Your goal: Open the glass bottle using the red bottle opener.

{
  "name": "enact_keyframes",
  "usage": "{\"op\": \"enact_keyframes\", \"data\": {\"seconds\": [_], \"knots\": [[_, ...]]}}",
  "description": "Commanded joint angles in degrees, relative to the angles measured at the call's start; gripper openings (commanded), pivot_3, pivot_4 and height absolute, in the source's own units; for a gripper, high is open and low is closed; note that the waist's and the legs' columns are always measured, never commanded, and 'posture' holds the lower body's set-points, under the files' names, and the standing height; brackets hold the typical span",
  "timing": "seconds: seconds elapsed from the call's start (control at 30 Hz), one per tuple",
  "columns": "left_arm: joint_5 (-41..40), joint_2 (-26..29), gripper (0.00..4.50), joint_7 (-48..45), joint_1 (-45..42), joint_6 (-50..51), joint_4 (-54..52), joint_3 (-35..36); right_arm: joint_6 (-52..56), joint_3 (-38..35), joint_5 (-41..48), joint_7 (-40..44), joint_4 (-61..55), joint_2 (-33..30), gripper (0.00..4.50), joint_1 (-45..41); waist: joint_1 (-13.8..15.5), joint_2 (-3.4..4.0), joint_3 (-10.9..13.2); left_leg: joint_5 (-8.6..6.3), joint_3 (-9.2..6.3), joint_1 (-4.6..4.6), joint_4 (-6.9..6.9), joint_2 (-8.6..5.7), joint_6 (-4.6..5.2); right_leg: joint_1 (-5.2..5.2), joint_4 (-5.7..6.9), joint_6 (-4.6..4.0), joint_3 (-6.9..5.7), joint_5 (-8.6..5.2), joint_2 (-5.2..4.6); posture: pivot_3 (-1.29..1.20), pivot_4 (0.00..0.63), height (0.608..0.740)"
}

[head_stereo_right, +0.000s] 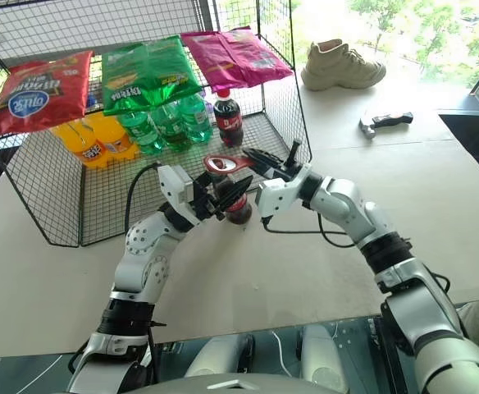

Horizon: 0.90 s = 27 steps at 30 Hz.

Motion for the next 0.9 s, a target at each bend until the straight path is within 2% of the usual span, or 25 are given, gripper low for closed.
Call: {"op": "enact_keyframes", "data": {"seconds": [0.03, 0.43, 0.67, 0.9], "knots": [[0.81, -0.61, 2.20, -0.08, -0.56, -0.02, 0.87, -1.65, -2.56, 0.32, -2.26, -1.49, 0.18, -0.95, 0.00, -2.80, 0.03, -0.01, 0.01, 0.00, 0.00, -0.01, -0.01, 0.00, 0.00, -0.01, 0.00, 0.00, 0.00, 0.00, 0.00, 0.00, 0.150, 0.740], [1.02, -1.10, 2.20, -0.32, -0.75, -0.63, 2.16, -2.04, -4.83, -2.28, -5.94, -6.52, -1.28, -3.47, 0.00, -8.47, 0.19, -0.04, 0.10, 0.00, -0.01, -0.10, -0.01, -0.03, 0.00, -0.03, -0.07, 0.00, -0.03, 0.00, -0.06, 0.00, 0.150, 0.740], [0.96, -1.17, 2.20, -0.53, -0.71, -0.61, 2.34, -2.34, -6.08, -2.35, -11.13, -11.32, 1.39, -6.16, 0.00, -12.34, 0.25, -0.01, 0.15, 0.01, -0.02, -0.20, -0.01, -0.06, -0.01, -0.14, -0.06, 0.01, -0.04, 0.01, -0.10, 0.00, 0.150, 0.740], [1.01, -1.02, 2.20, -0.59, -0.72, -0.43, 2.47, -2.25, -7.05, -2.10, -12.75, -17.11, 3.18, -8.06, 0.00, -15.88, 0.25, -0.02, 0.15, 0.01, -0.02, -0.19, -0.01, -0.07, -0.01, -0.12, -0.06, 0.00, -0.06, 0.00, -0.11, 0.00, 0.150, 0.740]]}}
